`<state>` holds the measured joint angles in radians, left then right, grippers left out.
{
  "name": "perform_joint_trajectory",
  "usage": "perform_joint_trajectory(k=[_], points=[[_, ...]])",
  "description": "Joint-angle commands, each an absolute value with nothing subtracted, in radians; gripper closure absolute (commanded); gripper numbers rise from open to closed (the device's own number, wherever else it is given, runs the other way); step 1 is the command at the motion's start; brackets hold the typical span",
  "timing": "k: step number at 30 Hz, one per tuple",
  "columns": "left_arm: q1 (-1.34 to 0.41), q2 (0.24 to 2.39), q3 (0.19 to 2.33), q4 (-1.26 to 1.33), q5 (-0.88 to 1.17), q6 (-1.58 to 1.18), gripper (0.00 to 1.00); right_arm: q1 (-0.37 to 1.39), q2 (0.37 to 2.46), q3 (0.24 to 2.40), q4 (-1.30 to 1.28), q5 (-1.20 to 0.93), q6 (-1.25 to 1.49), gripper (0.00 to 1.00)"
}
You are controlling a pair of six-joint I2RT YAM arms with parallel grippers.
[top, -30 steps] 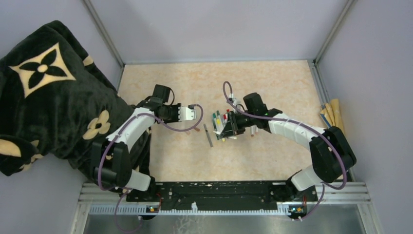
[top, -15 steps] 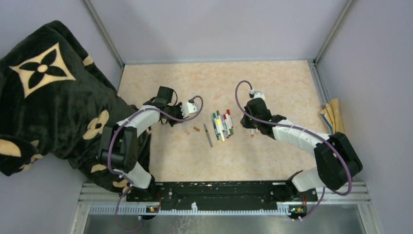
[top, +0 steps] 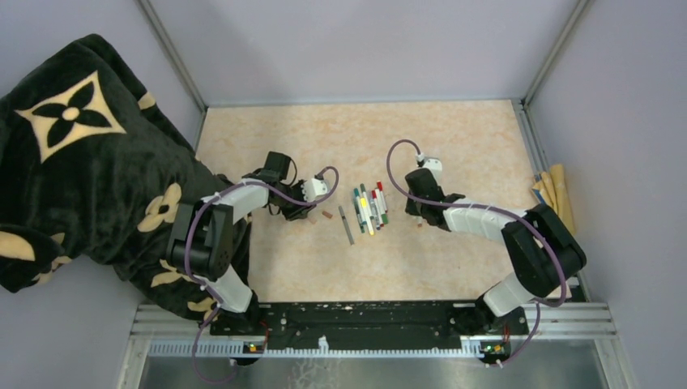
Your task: Open the pen caps
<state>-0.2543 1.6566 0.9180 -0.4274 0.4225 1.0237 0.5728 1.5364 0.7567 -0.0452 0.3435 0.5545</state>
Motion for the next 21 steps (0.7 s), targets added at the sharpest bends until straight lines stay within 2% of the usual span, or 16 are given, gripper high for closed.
perform_joint_trajectory(k=[1,6,9,12,13,14,16,21], points=[[-0.252,1.669,0.904,-0.443,0.462,1.026,0.55,0.567,1.546,0.746,0.016,0.371,0.568,1.0],[-0.252,1.652,0.942,-0.485,0.464,1.018,0.44,0.566,1.568,0.744,0.016,0.361,0.563,1.0],[-0.243,1.649,1.0,-0.553,0.473,1.016,0.39,0.567,1.576,0.74,0.02,0.35,0.561,0.87],[-0.213,1.655,1.088,-0.631,0.519,1.003,0.37,0.568,1.578,0.738,0.015,0.347,0.561,0.86],[-0.202,1.655,1.118,-0.657,0.536,1.0,0.27,0.566,1.578,0.738,0.01,0.349,0.561,0.85],[-0.189,1.655,1.144,-0.684,0.551,0.999,0.24,0.567,1.576,0.737,0.007,0.352,0.562,0.85],[-0.175,1.649,1.198,-0.734,0.569,0.996,0.22,0.567,1.569,0.735,0.002,0.355,0.558,0.83],[-0.165,1.609,1.242,-0.783,0.584,0.994,0.19,0.566,1.556,0.736,-0.023,0.362,0.543,0.68]])
